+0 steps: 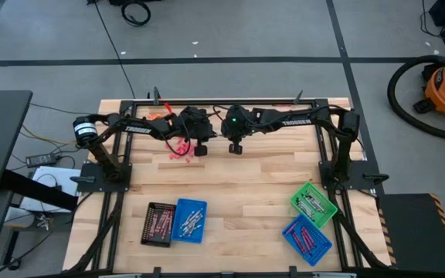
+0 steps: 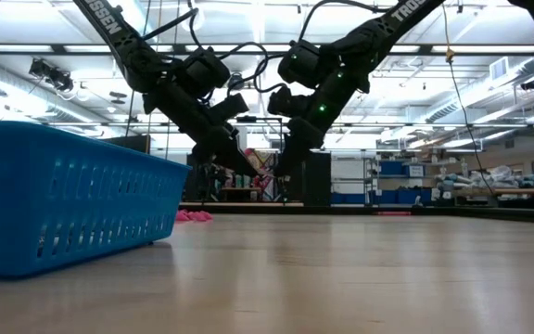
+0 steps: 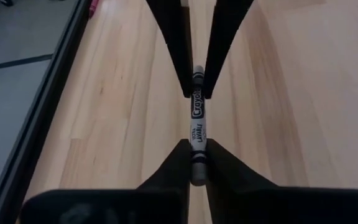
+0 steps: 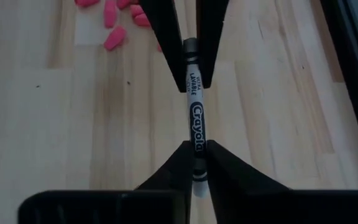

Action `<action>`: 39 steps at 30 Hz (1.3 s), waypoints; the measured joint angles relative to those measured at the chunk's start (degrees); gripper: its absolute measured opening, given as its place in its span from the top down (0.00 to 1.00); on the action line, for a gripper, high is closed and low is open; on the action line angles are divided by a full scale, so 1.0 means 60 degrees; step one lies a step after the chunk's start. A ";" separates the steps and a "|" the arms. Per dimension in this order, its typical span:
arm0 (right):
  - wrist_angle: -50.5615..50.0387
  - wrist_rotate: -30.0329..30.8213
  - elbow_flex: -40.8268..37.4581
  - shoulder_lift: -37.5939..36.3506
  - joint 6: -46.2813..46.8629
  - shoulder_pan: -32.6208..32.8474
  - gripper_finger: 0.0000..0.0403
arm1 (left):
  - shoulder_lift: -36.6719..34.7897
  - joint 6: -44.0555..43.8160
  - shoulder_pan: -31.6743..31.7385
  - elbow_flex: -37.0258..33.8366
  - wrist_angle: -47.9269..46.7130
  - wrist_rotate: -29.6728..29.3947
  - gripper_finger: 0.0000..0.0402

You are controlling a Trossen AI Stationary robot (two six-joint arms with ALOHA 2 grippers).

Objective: Sort crayons
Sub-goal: Put the white crayon into the left blue bin

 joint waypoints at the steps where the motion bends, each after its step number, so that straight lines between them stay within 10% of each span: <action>1: 0.0011 0.0003 0.0000 0.0000 0.0037 0.0003 0.87 | 0.0000 -0.0007 0.0000 0.0000 0.0000 -0.0007 0.93; 15: -0.1567 0.2193 -0.0224 -0.1567 0.1840 0.0064 0.66 | -0.0331 -0.1231 -0.0613 0.0020 -0.0998 -0.1387 0.91; 39: 0.2308 0.3485 -0.3482 -0.3082 0.2961 0.2156 0.66 | -0.2022 -0.8027 -0.6386 0.0004 -0.4057 -0.6374 0.91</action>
